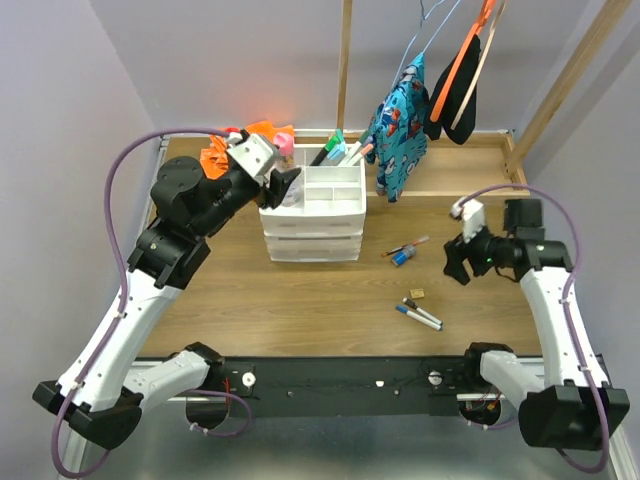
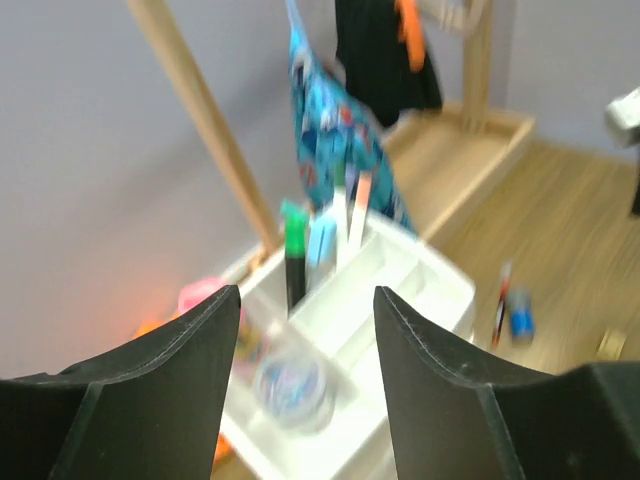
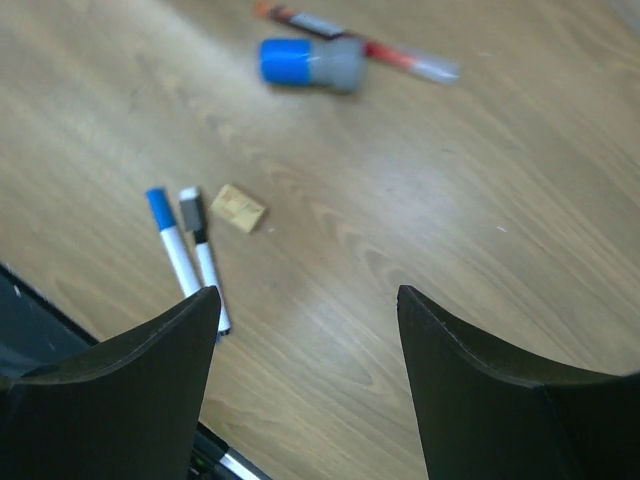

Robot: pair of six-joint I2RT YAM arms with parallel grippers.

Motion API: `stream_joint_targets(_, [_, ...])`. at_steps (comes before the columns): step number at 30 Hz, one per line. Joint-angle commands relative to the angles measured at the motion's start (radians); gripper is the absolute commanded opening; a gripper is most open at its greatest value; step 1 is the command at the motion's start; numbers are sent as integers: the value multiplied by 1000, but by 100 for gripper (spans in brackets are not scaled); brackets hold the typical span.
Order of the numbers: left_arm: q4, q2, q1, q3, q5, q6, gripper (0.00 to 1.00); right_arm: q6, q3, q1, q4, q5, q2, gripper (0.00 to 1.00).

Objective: Sort the stationery into containers
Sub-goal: Pick up the pen from the center of the board.

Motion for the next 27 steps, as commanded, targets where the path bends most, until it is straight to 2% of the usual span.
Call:
stream_joint_targets(1, [-259,-49,23,-120,-91,211,65,-94,-134,201,32,116,-94,78])
stream_joint_targets(2, [-263,-56,27,-140,-98,216,66,-69,-149,292,47,143,-91,78])
stream_joint_targets(5, [-240,-84,64,-164,-64,196,66,9,-174,467,89,275,-20,74])
stream_joint_targets(8, [-184,-106,105,-191,-43,157,67,56,-148,558,115,380,103,72])
stream_joint_targets(13, [-109,-127,202,-235,-4,80,69,57,-134,594,199,384,147,70])
stream_joint_targets(18, [-126,-127,368,-195,7,44,70,15,-204,620,207,342,148,67])
stream_joint_targets(23, [-167,-133,425,-169,46,87,70,38,-191,666,236,306,170,66])
stream_joint_targets(27, [-141,-132,451,-188,65,81,71,26,-191,698,225,302,196,68])
